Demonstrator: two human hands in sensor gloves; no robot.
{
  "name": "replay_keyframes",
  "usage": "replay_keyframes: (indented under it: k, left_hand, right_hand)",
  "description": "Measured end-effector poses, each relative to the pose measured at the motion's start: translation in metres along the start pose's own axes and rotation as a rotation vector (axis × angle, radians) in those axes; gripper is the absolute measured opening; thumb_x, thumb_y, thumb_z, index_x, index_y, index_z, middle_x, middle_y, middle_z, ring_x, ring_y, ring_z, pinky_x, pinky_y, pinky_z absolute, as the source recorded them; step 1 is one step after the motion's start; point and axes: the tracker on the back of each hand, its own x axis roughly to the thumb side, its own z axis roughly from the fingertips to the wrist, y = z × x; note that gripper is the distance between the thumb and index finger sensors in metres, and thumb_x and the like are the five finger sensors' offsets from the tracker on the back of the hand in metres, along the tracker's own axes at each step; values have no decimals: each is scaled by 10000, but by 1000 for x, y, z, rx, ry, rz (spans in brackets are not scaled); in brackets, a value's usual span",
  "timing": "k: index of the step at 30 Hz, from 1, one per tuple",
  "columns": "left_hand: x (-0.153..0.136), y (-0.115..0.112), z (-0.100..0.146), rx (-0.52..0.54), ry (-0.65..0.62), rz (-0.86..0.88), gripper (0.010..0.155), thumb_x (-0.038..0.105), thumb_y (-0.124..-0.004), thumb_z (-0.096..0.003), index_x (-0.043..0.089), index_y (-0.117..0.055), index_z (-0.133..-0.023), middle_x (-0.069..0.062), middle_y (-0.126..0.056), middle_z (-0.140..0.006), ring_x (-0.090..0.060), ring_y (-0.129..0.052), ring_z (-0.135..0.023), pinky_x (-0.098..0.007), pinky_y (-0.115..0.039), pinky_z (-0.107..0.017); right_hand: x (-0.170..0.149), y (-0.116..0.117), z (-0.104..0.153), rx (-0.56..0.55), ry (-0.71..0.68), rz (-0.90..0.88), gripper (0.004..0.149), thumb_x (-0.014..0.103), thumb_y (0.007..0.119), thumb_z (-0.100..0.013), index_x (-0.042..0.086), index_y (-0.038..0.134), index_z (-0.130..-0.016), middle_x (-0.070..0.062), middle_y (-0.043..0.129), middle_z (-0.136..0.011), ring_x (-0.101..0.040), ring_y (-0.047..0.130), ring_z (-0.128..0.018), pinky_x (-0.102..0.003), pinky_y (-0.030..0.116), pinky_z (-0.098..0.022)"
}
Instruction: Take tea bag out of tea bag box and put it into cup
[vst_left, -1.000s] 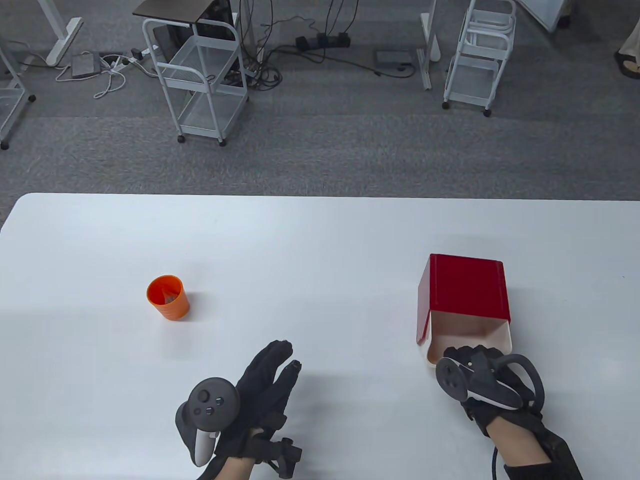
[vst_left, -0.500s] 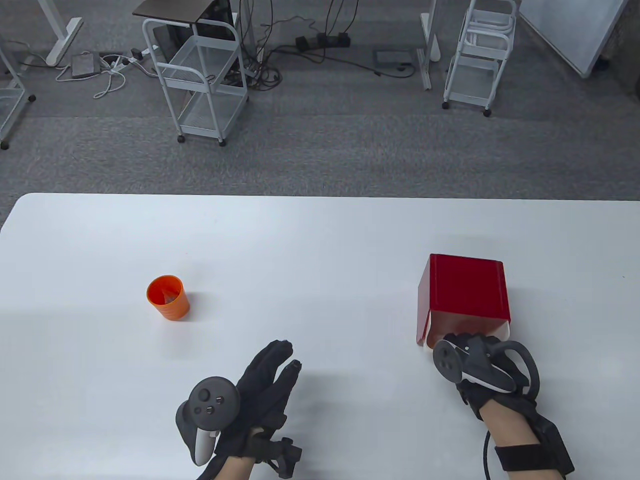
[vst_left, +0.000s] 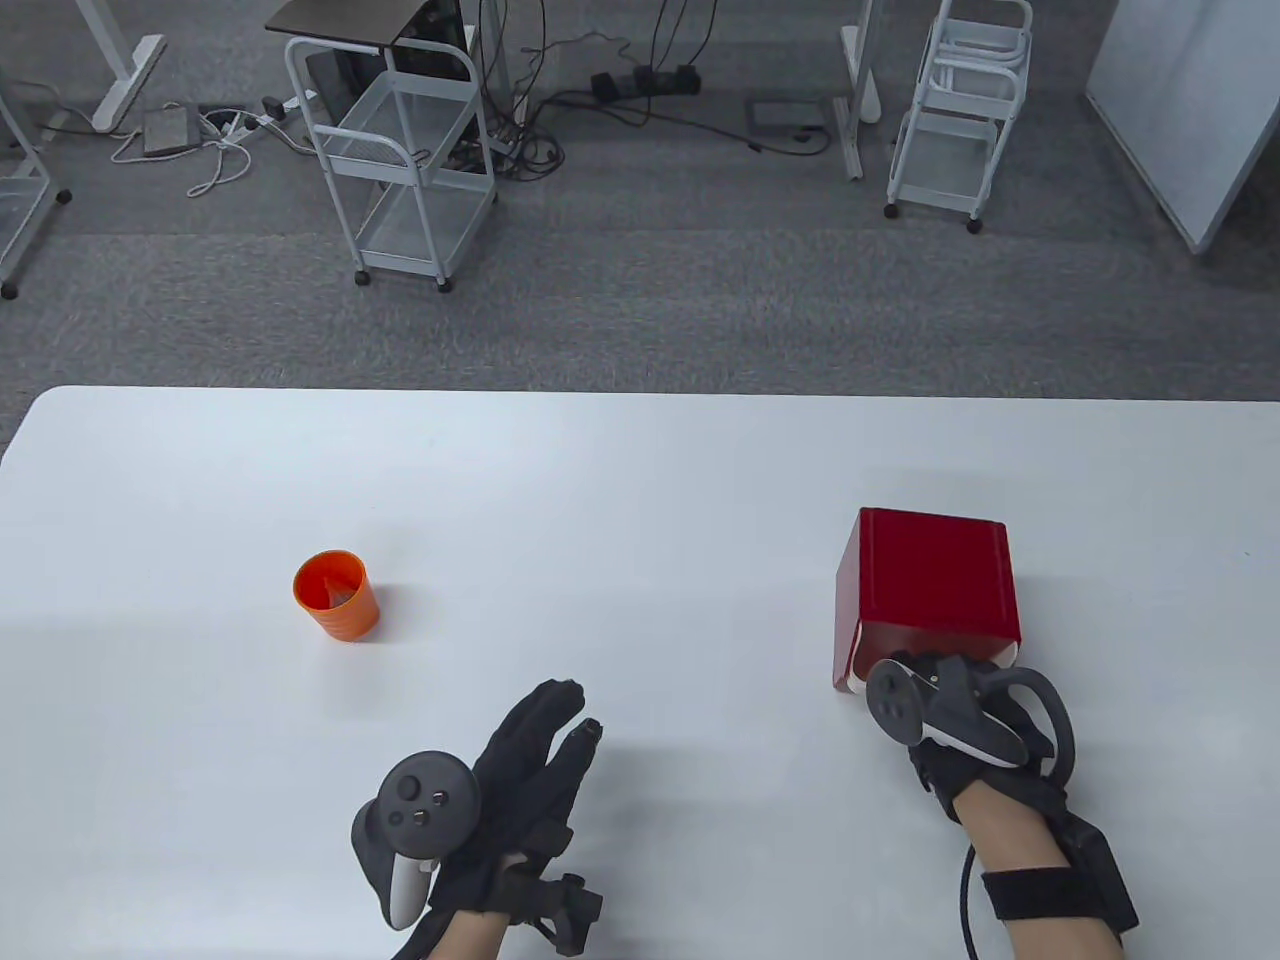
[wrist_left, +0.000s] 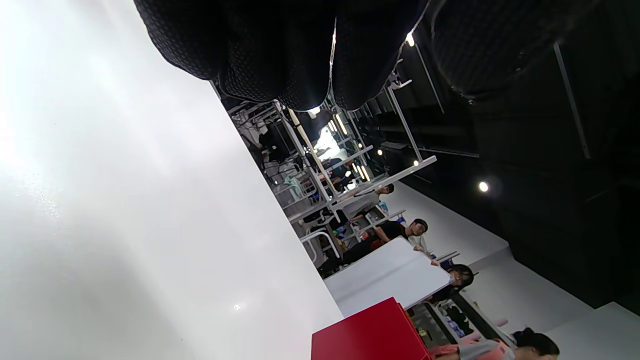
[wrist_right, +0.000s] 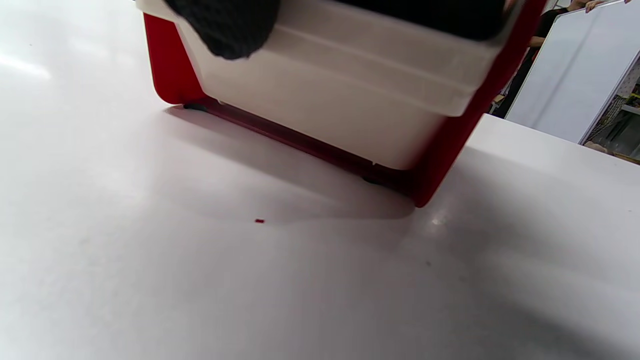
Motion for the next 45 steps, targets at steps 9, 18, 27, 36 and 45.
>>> replay_keyframes:
  k: [9,18,27,36,45]
  left_hand:
    - [-1,0,-1,-8,4,1,635,612,-678,-503,272,-728,-1037,-80,-727,-1144,-350,-746,-1009,-495,-659,-731]
    - [-1,-2,-1,-37,4,1,665,623,-670,-503,264,-695,-1063,-92,-699,-1163,-361,-724,-1021,-502,-648,-736]
    - [-1,-4,-1,-59,1,-3,679,629,-667,-502,258,-686,-1071,-100,-684,-1172,-371,-707,-1031,-507,-637,-739]
    - [-2,-6,-2,-70,6,-11,687,634,-664,-501,259,-678,-1077,-101,-671,-1180,-374,-693,-1041,-513,-626,-744]
    - [-2,-8,-2,-79,13,-24,691,637,-663,-501,261,-672,-1080,-96,-675,-1179,-373,-691,-1043,-514,-622,-746]
  right_hand:
    - [-3,-10,10,-39,-5,-32,525,342,748,-468,186,657,-961,-160,739,-973,-431,801,-806,-563,644,-652]
    - [-15,-49,55,-204,-27,-381,607,480,729,-456,202,622,-985,-169,709,-1011,-442,792,-834,-560,658,-651]
    - [-17,-43,88,-257,-58,-718,668,535,713,-455,197,571,-1014,-190,647,-1056,-482,730,-888,-588,628,-665]
    - [-18,-15,93,-249,-74,-916,697,561,705,-453,190,550,-1022,-198,633,-1063,-493,715,-895,-593,622,-665]
    - [-26,-3,92,-238,-63,-985,706,563,706,-453,182,544,-1024,-207,633,-1059,-501,709,-892,-600,618,-663]
